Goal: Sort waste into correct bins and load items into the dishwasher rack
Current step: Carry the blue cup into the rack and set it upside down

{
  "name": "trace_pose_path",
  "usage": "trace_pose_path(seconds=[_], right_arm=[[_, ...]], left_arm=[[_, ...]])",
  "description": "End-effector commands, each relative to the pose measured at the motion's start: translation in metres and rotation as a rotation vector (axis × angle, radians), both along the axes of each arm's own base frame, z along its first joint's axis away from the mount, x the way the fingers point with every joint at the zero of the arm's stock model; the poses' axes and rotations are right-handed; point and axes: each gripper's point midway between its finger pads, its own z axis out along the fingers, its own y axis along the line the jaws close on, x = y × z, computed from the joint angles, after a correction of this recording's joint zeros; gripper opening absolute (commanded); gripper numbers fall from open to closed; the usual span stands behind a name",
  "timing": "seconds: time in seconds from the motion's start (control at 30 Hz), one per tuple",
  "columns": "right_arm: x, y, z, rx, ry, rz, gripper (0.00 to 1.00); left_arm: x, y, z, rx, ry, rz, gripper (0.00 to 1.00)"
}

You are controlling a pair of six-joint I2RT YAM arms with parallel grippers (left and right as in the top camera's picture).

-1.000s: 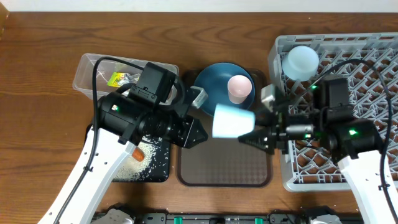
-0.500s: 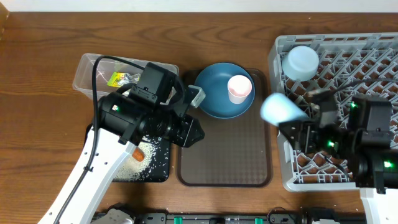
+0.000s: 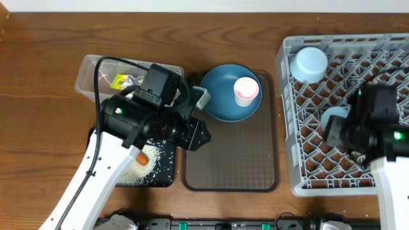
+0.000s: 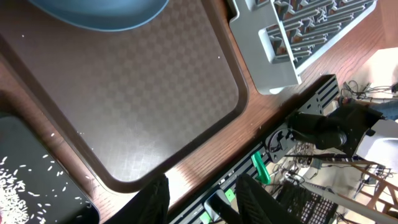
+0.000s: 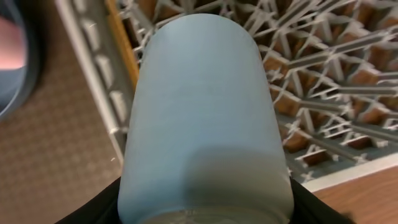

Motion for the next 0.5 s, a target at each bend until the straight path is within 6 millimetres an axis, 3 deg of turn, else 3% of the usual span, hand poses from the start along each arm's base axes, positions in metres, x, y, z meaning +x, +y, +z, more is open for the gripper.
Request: trace_pose_path(seconds=[0.0,0.47], right_arm=[[0.012,-0.017,0.010,-0.066,-0.003,-0.049,0.16],[0.037,-0.022,-0.026,-0.072,0.106,-0.048,0.14]], left_arm=[[0.001,0.001,-0.003,0.015,0.002,0.001,0.39],[0.000,0.001,-0.004,0.015,0.003,0.001,0.39]])
